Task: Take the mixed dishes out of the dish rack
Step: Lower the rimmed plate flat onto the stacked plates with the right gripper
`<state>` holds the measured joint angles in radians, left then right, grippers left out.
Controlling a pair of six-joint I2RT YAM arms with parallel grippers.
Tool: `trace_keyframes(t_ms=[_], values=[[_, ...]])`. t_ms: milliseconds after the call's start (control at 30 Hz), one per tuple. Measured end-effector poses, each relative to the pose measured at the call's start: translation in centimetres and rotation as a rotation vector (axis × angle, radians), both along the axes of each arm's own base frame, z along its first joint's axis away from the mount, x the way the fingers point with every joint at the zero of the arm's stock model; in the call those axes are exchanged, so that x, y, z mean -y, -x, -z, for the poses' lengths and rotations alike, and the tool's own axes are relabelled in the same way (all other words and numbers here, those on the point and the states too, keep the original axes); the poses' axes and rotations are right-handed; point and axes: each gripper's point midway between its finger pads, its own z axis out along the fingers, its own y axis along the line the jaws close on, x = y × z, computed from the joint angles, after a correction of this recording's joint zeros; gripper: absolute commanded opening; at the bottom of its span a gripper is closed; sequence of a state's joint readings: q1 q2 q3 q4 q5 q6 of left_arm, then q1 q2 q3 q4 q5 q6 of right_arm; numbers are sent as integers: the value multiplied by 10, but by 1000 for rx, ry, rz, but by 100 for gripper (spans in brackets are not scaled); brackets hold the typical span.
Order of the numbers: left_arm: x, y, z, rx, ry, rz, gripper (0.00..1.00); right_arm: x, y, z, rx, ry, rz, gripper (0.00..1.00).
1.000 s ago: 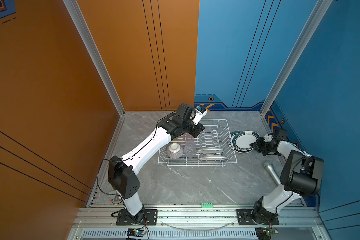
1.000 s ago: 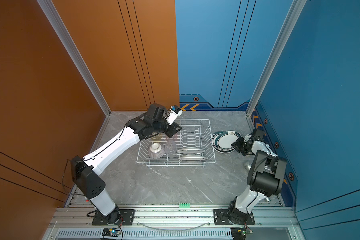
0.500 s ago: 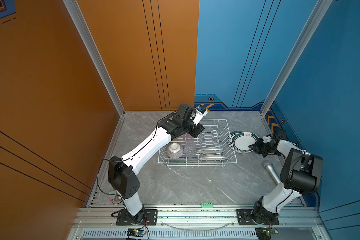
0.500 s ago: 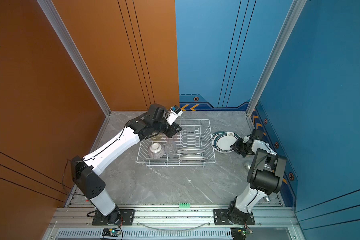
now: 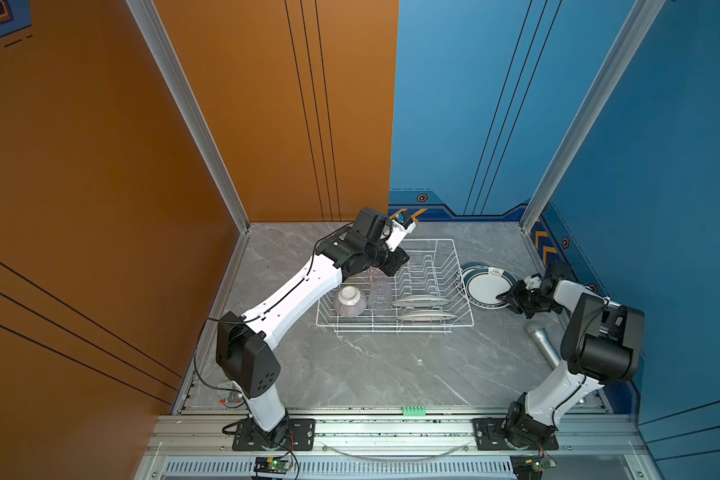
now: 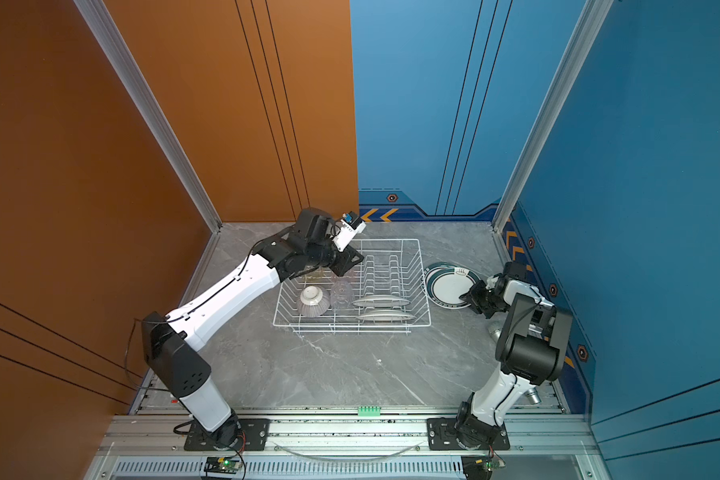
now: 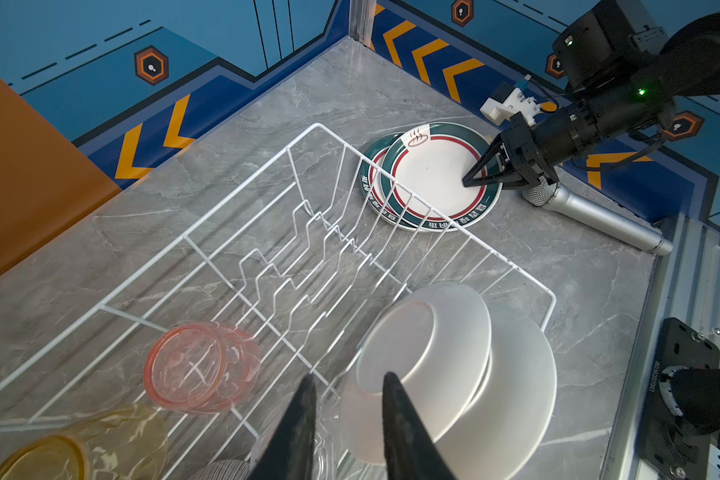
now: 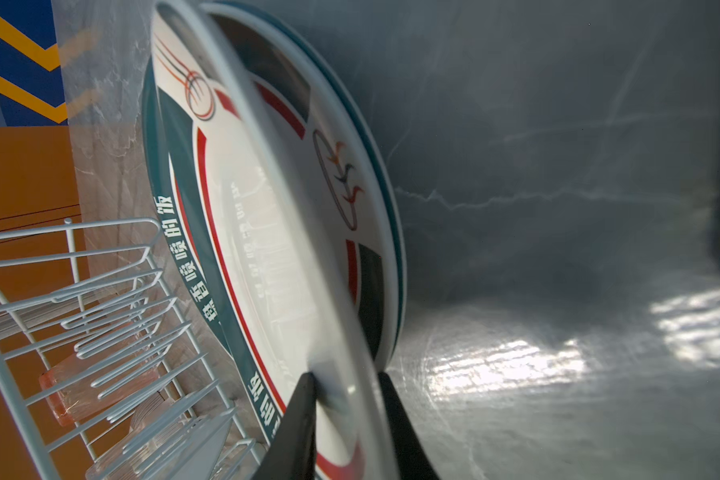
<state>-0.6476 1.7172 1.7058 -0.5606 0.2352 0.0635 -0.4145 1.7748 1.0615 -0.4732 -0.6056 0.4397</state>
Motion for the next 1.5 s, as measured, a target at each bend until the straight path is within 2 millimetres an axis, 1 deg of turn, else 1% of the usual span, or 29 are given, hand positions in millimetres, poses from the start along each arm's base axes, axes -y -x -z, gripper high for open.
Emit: trace_keyframes(t_ms=[133,400,700,800,1167,1300,1400,1500], values=[[-1,1,1,-4,-4,0,29,0,2,3,-10,3,-6,25],[-1,1,1,-4,-4,0,29,1,2,6,-19,6,-17,26],[-1,1,1,-4,-4,0,29,1,4,14,-45,-4,-16,33],[-1,1,1,-5,-4,0,29,1,4,16,-50,-1,-19,36],[-2,2,7,-11,-17,4,29,3,5,18,-87,54,-41,55],[-3,3,12,-19,-28,6,29,0,3,18,-106,101,-58,57],[-3,3,13,-17,-32,6,29,-1,1,18,-125,141,-72,58],[-4,2,13,-14,-35,5,29,-1,-4,18,-132,184,-82,61]])
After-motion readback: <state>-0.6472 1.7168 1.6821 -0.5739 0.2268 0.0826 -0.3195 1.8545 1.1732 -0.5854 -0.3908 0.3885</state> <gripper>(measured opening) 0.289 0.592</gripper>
